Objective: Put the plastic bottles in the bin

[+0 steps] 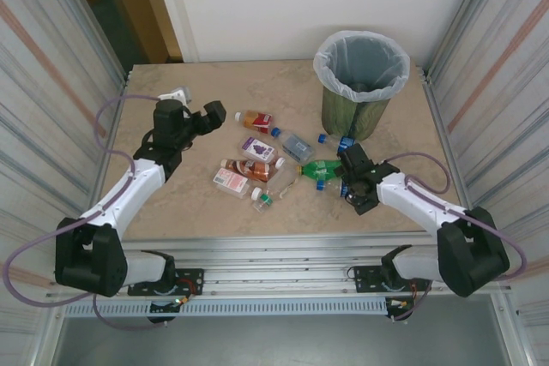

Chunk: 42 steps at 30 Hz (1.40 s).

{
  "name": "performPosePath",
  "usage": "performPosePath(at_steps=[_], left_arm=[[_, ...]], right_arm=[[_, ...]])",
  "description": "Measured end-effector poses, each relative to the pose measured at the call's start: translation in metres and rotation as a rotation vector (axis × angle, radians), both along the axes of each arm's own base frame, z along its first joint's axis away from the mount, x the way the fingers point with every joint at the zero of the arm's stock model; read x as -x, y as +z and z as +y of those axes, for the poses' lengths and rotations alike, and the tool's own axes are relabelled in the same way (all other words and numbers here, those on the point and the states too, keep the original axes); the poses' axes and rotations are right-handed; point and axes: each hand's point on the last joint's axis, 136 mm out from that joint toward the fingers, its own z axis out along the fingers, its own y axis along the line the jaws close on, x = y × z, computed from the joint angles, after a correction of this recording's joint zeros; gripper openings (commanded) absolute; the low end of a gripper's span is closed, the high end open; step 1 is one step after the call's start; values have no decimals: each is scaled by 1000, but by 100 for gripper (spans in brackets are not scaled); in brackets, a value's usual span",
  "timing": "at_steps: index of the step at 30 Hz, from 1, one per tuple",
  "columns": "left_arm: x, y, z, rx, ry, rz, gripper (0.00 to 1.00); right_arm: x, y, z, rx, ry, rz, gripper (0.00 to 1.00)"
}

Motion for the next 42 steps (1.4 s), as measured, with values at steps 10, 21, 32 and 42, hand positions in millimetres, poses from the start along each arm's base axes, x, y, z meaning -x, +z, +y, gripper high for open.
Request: performPosePath(at_steps=[10, 21, 32, 42], left_arm=[[0, -1, -1, 1, -3, 3, 99], [0, -1, 0, 0, -2, 4, 99], [-1, -2, 3, -3, 8, 8, 99], [0, 0, 13, 9, 35, 5, 99]], right_arm=[[-4, -27, -3, 14, -17, 43, 85], [5, -34, -10, 17, -22, 94, 57], [0, -11, -20, 63, 40, 14, 36], [-34, 145, -40, 268, 186, -310, 35]])
